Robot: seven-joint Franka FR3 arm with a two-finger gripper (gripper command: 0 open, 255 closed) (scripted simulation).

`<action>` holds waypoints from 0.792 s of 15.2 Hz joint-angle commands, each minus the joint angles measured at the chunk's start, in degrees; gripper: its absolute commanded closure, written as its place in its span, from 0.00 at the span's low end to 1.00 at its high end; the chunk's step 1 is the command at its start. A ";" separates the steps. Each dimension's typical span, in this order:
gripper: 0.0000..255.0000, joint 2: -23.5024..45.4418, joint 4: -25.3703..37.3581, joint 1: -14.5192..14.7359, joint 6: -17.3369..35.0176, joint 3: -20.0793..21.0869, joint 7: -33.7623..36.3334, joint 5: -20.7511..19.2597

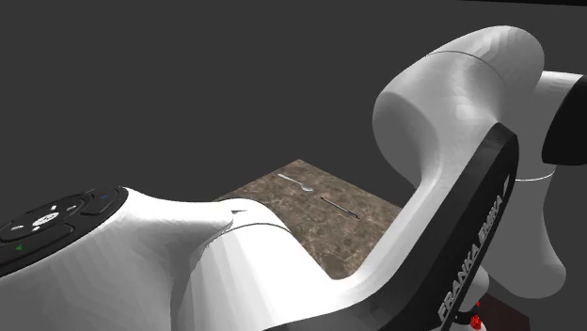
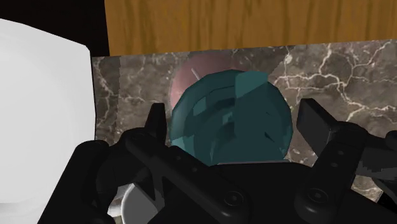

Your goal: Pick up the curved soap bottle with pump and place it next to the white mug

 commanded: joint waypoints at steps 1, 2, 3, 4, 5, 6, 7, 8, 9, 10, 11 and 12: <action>0.00 0.00 0.00 0.00 0.00 0.00 0.00 0.00; 0.00 -0.46 1.32 -0.20 -1.77 0.02 -0.10 0.15; 0.00 -0.86 2.73 -0.39 -3.57 0.04 -0.17 0.27; 0.00 -1.17 4.24 -0.55 -5.39 0.04 -0.22 0.37; 0.00 -1.37 5.50 -0.66 -6.85 0.03 -0.25 0.42; 0.00 -1.36 5.50 -0.66 -6.85 0.03 -0.25 0.42; 0.00 -1.37 5.49 -0.66 -6.84 0.03 -0.25 0.42; 0.00 -1.37 5.49 -0.66 -6.85 0.03 -0.25 0.42; 0.00 -1.37 5.50 -0.66 -6.85 0.03 -0.25 0.42; 0.00 -1.37 5.50 -0.66 -6.85 0.03 -0.25 0.42; 0.00 -1.37 5.50 -0.66 -6.85 0.03 -0.25 0.42; 0.00 -1.37 5.50 -0.66 -6.85 0.03 -0.25 0.42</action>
